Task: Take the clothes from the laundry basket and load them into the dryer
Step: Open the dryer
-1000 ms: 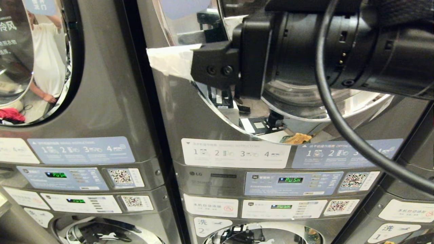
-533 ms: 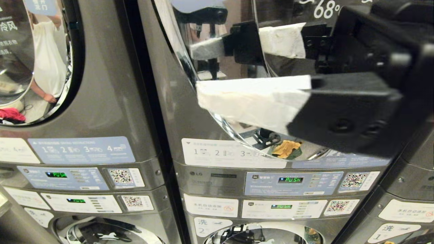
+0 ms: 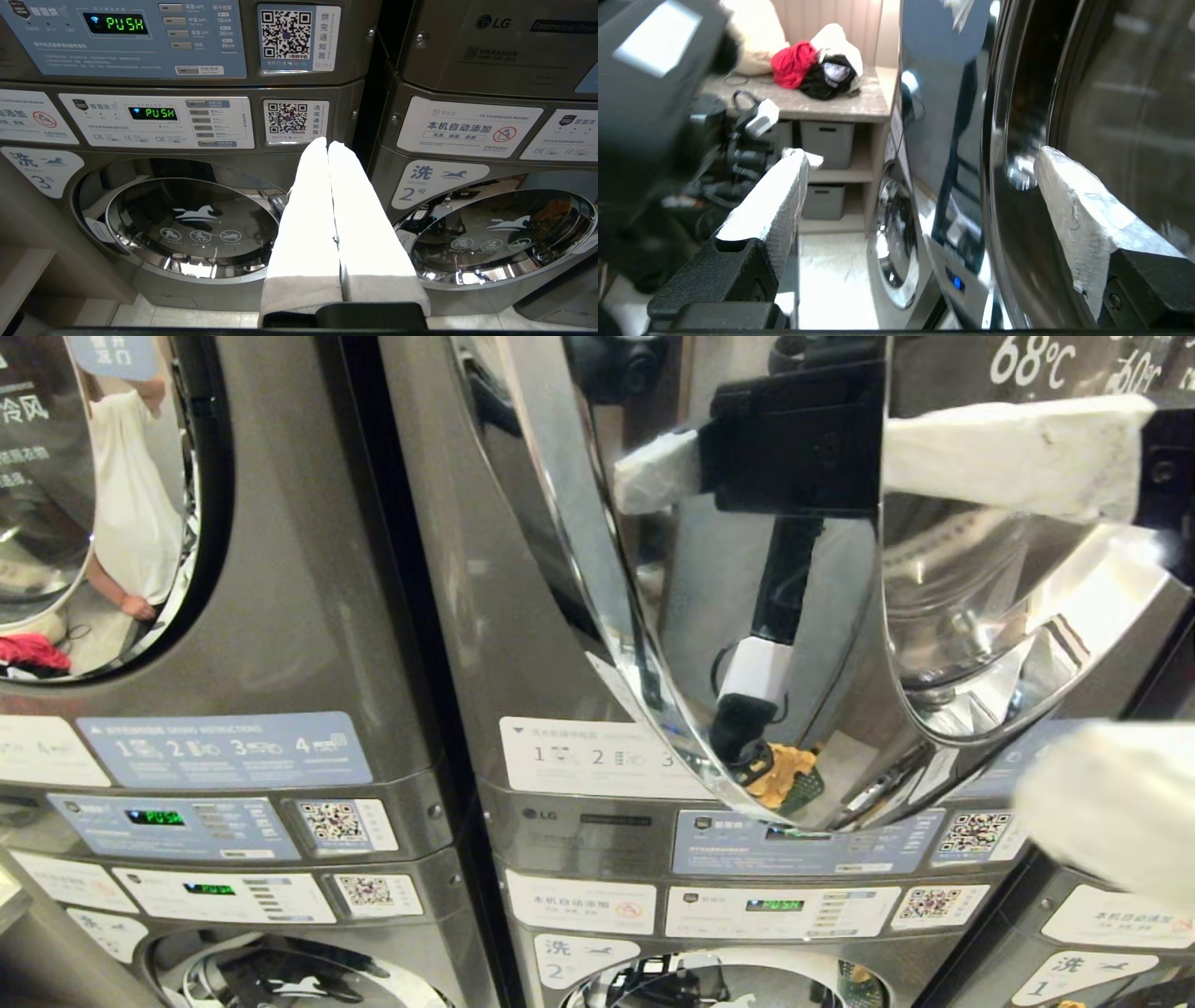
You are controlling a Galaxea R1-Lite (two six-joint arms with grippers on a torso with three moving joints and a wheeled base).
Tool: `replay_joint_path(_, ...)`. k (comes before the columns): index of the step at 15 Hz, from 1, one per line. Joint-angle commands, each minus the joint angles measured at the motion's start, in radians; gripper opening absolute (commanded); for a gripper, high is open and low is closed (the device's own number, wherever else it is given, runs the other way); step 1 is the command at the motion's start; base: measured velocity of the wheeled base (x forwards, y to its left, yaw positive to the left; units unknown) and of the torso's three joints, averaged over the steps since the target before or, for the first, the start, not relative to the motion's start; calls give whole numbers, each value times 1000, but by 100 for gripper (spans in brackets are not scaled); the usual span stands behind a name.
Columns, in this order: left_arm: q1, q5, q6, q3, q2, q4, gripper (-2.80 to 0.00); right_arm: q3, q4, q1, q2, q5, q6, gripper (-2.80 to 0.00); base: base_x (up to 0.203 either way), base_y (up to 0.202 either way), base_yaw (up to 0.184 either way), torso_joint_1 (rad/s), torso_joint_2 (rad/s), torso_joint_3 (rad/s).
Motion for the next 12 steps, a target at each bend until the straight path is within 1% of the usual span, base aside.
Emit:
replay_joint_path(1, 0, 0, 0, 0, 0, 1, -280, 23, 11, 1, -71, 1, -1, 0, 0, 0, 0, 0, 0, 0)
replay_joint_path(4, 0, 0, 0, 0, 0, 1, -280, 32, 16, -1, -99, -33, -1, 0, 0, 0, 0, 0, 0, 0)
replay_joint_path(5, 0, 0, 0, 0, 0, 1, -280, 34, 16, -1, -111, -58, -1, 0, 0, 0, 0, 0, 0, 0)
replay_joint_path(7, 0, 0, 0, 0, 0, 1, -280, 41, 60, -5, -162, -137, 4, 0, 0, 0, 0, 0, 0, 0)
replay_joint_path(8, 0, 0, 0, 0, 0, 1, -280, 43, 128, -27, -202, -181, 7, 0, 0, 0, 0, 0, 0, 0)
replay_joint_path(9, 0, 0, 0, 0, 0, 1, -280, 46, 198, -84, -241, -211, 9, 0, 0, 0, 0, 0, 0, 0)
replay_joint_path(10, 0, 0, 0, 0, 0, 1, -280, 61, 263, -172, -284, -228, 18, 0, 0, 0, 0, 0, 0, 0)
replay_joint_path(11, 0, 0, 0, 0, 0, 1, -280, 91, 322, -268, -334, -239, 49, 0, 0, 0, 0, 0, 0, 0)
replay_joint_path(12, 0, 0, 0, 0, 0, 1, -280, 135, 362, -358, -381, -250, 114, 0, 0, 0, 0, 0, 0, 0)
